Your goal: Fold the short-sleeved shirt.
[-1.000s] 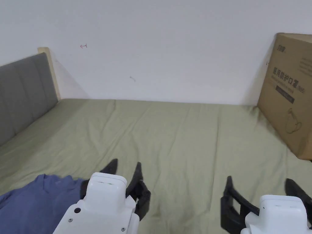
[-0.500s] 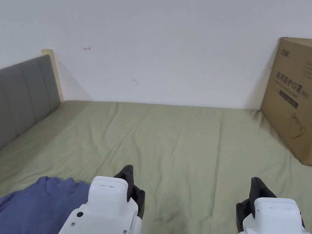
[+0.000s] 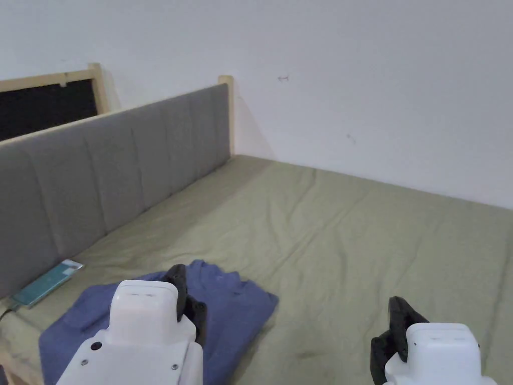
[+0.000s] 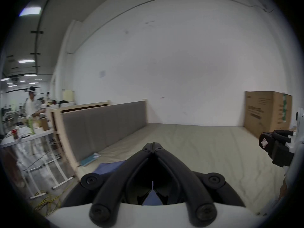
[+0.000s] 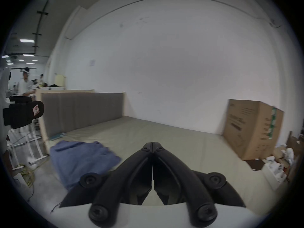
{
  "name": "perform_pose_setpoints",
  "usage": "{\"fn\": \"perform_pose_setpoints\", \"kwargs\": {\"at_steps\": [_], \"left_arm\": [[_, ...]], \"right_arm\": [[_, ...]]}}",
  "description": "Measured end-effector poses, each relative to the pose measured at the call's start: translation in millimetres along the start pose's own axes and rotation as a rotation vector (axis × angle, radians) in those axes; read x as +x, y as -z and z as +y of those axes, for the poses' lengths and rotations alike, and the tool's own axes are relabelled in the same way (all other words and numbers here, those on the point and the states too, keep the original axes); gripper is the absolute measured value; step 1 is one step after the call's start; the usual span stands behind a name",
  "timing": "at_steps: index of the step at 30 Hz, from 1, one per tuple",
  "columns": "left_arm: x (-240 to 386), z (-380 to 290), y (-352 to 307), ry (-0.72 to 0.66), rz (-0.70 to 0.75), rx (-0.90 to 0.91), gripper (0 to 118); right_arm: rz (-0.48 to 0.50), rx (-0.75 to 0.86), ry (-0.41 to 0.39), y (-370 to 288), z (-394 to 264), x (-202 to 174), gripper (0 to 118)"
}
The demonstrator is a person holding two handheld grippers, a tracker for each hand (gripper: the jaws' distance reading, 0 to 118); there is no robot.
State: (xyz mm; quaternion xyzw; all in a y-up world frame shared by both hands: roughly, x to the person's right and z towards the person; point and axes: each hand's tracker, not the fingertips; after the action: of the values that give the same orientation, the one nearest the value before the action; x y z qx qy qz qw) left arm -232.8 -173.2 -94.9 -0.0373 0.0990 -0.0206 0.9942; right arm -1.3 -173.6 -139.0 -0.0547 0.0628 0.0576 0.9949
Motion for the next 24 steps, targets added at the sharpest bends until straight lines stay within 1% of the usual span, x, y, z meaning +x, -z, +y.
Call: {"fn": "perform_pose_setpoints", "kwargs": {"at_steps": [3,5,9,13,16,18,19,20,23,24], "left_arm": [[-28,-3,-9,-0.029,0.101,-0.015,0],[-39,-5,-9,-0.040,0.137,-0.046,0],[-46,-11,2,-0.023,0.156,-0.087,0],[-49,-26,29,-0.050,0.134,-0.170,0],[-51,-46,63,-0.066,0.100,-0.254,0],[-52,-59,97,-0.055,0.063,-0.412,0],[-53,-69,111,-0.067,0.046,-0.404,0],[-54,-80,129,-0.060,0.029,-0.435,0],[-57,-115,189,-0.054,-0.002,-0.593,0],[-59,-128,207,-0.075,-0.025,-0.624,10]], "right_arm": [[0.093,0.002,-0.027,10,-3,-28,0],[0.128,0.002,-0.043,13,-5,-40,0],[0.166,-0.022,-0.038,24,-11,-51,0],[0.177,-0.033,-0.067,34,-15,-58,0],[0.184,-0.054,-0.072,41,-19,-62,0],[0.180,-0.070,-0.077,44,-22,-65,0],[0.177,-0.078,-0.076,48,-24,-64,0],[0.173,-0.090,-0.072,53,-27,-62,0],[0.165,-0.126,-0.056,58,-33,-59,0],[0.161,-0.136,-0.056,62,-35,-57,0]]}}
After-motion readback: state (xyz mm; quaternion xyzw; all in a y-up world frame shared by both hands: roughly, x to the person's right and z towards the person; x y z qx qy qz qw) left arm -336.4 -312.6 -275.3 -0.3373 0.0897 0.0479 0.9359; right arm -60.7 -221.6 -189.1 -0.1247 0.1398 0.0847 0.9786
